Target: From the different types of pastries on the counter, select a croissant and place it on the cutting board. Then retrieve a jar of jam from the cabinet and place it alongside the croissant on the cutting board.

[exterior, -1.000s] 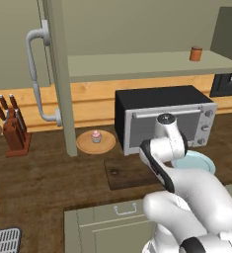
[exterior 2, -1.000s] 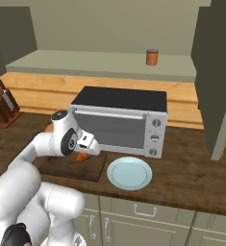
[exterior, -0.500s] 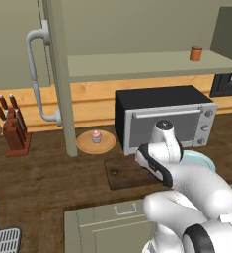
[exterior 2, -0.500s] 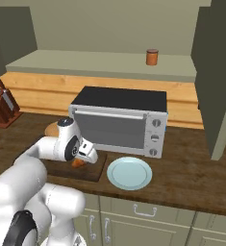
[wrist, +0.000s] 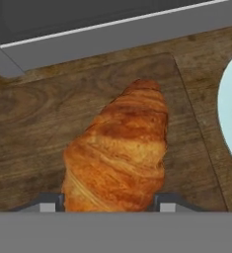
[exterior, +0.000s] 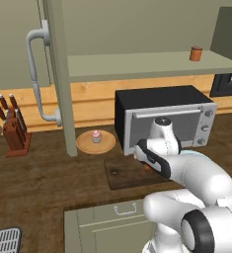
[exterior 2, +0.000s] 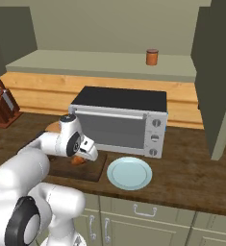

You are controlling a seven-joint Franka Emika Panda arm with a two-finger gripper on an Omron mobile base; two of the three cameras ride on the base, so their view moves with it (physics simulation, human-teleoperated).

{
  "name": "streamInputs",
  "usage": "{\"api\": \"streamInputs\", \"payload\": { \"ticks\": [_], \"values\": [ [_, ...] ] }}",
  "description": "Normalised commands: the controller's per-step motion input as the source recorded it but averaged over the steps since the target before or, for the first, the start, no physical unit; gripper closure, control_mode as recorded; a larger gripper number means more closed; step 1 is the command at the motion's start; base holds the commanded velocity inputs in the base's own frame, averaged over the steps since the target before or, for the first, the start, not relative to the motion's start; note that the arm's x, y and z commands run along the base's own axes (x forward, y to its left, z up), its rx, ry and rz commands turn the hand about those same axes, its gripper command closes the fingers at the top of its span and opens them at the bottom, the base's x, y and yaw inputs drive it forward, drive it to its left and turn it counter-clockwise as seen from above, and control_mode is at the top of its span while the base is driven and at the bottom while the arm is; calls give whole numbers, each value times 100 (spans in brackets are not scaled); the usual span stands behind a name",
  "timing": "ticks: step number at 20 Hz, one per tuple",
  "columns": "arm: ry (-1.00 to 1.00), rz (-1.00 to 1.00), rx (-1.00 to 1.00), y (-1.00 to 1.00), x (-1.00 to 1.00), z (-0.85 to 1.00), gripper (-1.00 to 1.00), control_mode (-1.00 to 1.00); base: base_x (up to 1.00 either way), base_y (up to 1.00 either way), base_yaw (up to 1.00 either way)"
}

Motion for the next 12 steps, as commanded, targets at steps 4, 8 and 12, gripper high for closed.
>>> {"api": "streamInputs", "payload": {
  "ticks": [4,8,12],
  "values": [
    [0,0,0,5,0,0,-100,-100,0,0,0],
    [0,0,0,0,0,1,-100,-100,0,0,0],
    [-9,0,0,0,0,39,-100,-100,0,0,0]
  ]
}}
